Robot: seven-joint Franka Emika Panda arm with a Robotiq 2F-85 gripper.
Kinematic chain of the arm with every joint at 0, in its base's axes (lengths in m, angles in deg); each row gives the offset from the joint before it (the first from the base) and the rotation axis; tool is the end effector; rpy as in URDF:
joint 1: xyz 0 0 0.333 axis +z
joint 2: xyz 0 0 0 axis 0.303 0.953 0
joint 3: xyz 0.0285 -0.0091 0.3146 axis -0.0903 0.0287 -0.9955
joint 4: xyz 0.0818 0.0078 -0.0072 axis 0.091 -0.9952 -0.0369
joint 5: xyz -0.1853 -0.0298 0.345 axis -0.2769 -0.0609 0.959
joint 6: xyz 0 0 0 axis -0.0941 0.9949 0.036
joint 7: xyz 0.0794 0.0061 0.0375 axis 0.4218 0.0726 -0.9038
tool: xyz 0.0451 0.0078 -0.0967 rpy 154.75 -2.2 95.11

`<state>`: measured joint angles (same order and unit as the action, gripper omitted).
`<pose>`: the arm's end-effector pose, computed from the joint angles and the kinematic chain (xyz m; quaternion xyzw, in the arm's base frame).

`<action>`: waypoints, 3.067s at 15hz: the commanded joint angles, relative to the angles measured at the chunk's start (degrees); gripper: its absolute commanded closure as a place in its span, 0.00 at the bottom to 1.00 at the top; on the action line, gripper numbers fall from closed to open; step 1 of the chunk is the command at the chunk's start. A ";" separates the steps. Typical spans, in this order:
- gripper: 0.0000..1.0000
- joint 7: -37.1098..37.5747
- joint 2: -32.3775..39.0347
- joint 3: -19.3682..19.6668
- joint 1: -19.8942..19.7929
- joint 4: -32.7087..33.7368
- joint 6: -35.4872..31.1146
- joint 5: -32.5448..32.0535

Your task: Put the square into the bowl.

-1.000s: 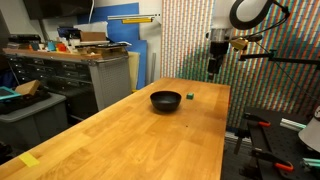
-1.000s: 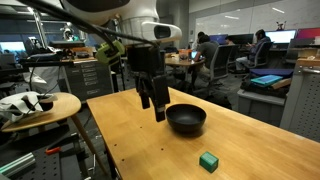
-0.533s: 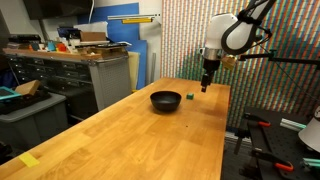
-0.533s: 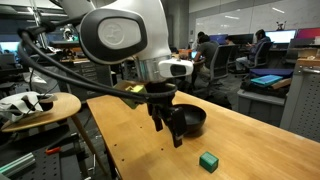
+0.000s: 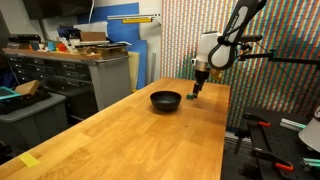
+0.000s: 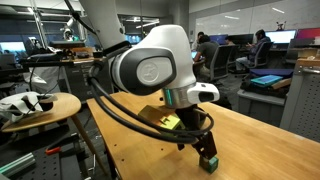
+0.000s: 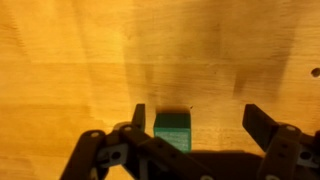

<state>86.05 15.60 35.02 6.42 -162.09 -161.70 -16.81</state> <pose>0.4563 -0.1809 0.1689 0.9944 -0.0201 0.0563 0.0870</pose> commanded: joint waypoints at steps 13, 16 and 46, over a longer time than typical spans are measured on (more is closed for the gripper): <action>0.58 -6.43 10.06 -1.91 -3.82 12.28 -0.14 4.41; 0.77 -7.59 9.26 -2.13 -4.21 11.79 0.61 4.25; 0.77 -10.44 -0.87 -12.46 6.78 21.58 28.74 8.86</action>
<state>75.64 15.33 23.80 12.03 -140.27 -133.83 -9.84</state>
